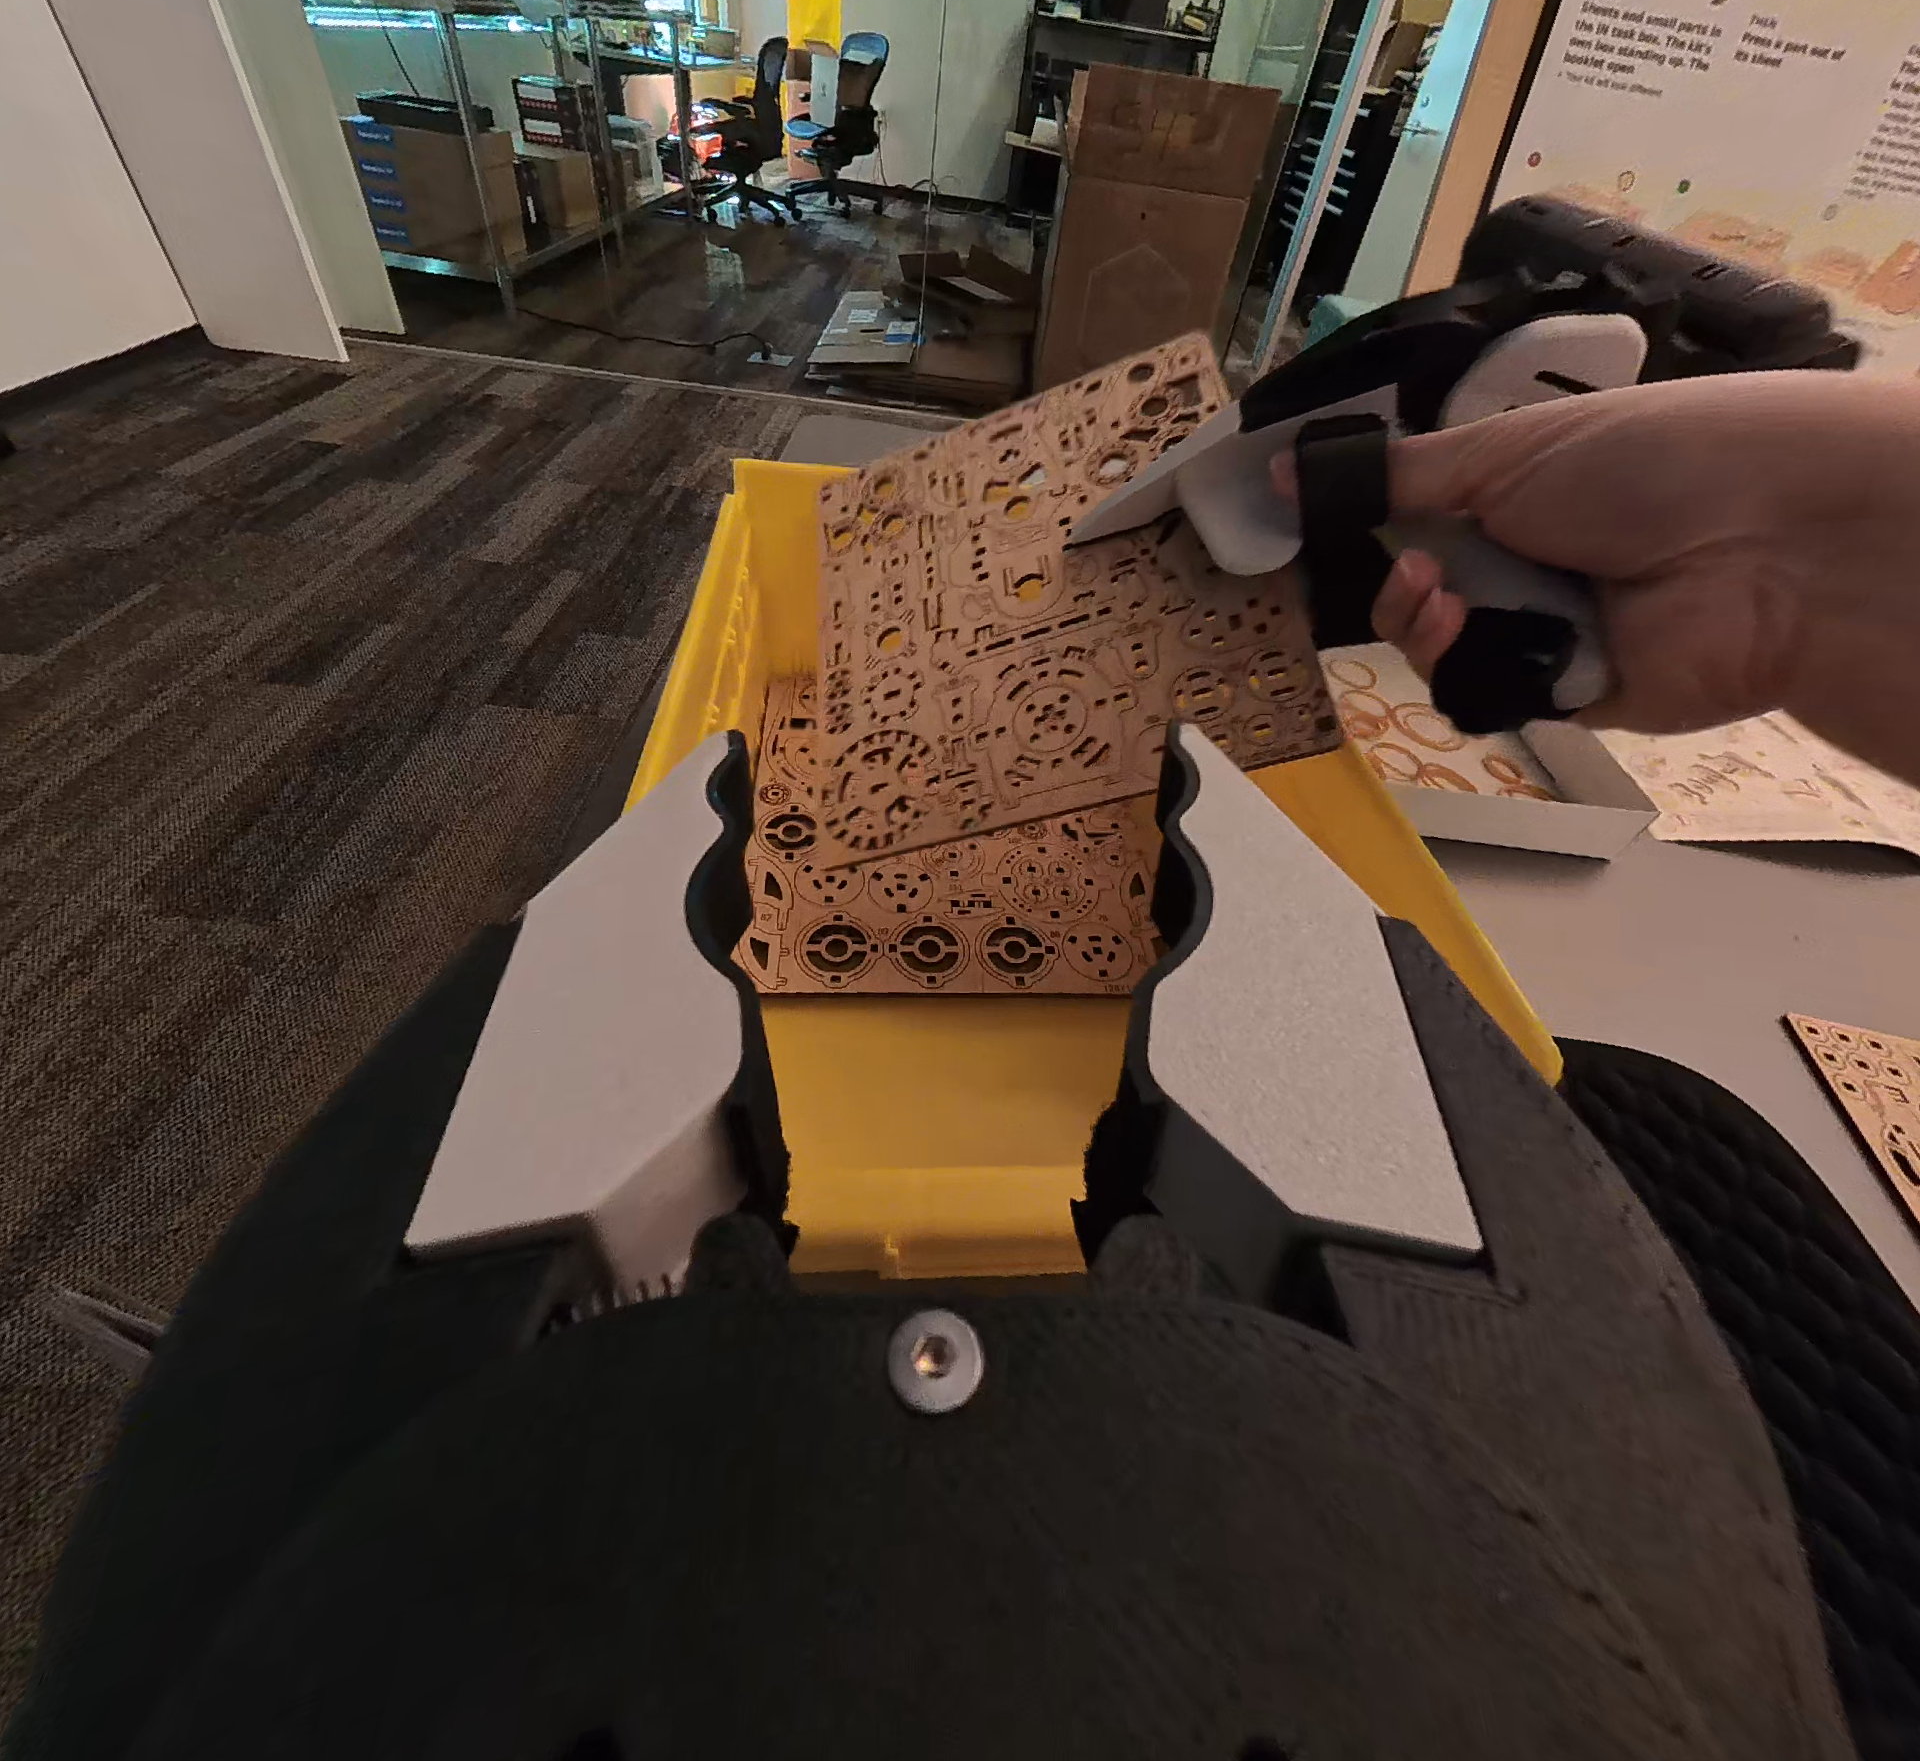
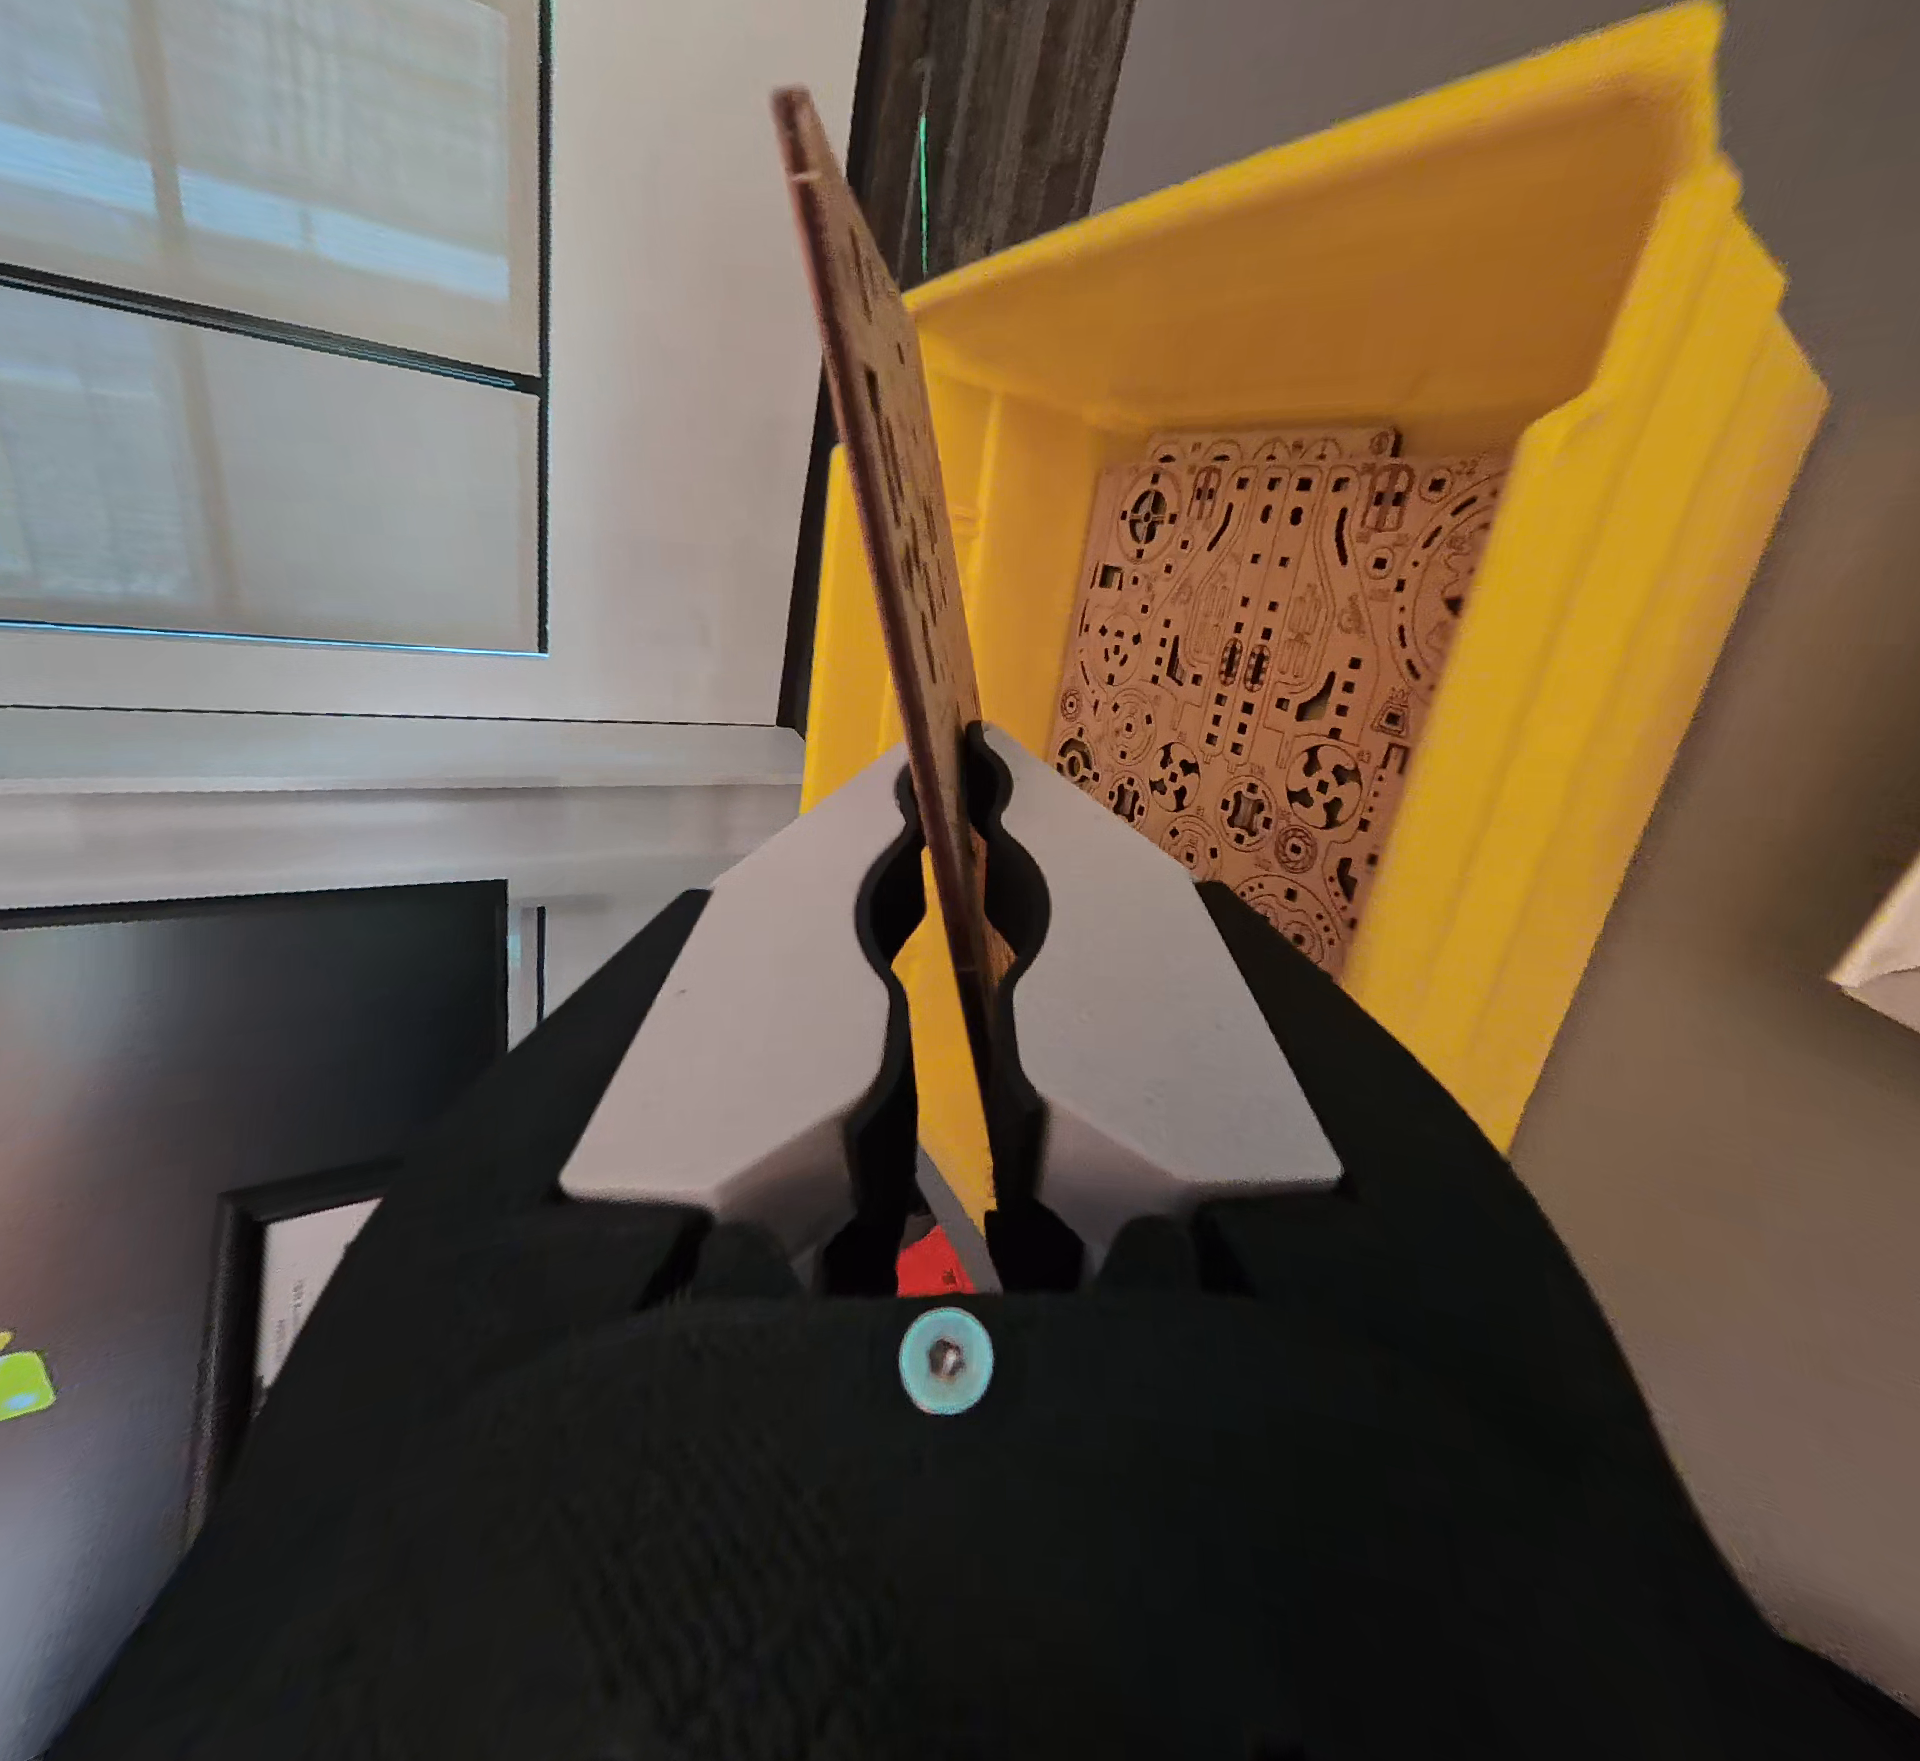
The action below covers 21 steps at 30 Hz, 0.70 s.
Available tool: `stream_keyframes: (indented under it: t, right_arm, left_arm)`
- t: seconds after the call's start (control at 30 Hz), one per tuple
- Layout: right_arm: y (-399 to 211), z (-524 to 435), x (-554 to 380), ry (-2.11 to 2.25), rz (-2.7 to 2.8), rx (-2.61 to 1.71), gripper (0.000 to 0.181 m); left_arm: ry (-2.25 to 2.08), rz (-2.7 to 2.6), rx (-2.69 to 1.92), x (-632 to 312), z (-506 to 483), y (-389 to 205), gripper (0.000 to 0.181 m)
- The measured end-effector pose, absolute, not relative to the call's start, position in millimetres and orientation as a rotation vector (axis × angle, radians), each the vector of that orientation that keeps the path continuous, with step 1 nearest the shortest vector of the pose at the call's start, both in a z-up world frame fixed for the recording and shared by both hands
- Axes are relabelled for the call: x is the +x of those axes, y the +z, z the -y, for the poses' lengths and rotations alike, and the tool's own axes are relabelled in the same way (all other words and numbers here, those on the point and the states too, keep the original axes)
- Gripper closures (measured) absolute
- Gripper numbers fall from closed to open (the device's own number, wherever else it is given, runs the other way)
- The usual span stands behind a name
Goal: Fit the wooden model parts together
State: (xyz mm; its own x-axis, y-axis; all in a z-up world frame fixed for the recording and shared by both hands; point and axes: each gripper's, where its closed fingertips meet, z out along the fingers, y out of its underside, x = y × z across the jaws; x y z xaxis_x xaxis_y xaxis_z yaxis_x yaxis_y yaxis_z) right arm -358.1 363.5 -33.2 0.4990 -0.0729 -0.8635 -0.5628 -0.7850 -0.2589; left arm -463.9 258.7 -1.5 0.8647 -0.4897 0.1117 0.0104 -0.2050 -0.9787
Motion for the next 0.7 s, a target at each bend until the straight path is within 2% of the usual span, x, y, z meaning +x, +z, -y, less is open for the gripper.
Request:
stream_keyframes:
  t: [0.1, 0.43, 0.7]
  right_arm:
    - [-42.9, -363.3, -370.8, 1.255, -0.531, -2.247, 0.18]
    - [-71.4, -363.6, -391.3, 1.159, -0.512, -2.355, 0.179]
    - [-85.5, -367.6, -386.8, 0.999, -0.494, -2.45, 0.172]
  left_arm:
    - [-0.503, -0.347, -1.696, -472.0, -257.3, 4.7, 0.108]
    - [-0.422, -0.23, -1.697, -525.8, -262.9, 6.3, 0.105]
    - [-0.389, -0.271, -1.727, -513.8, -263.1, 1.9, 0.107]
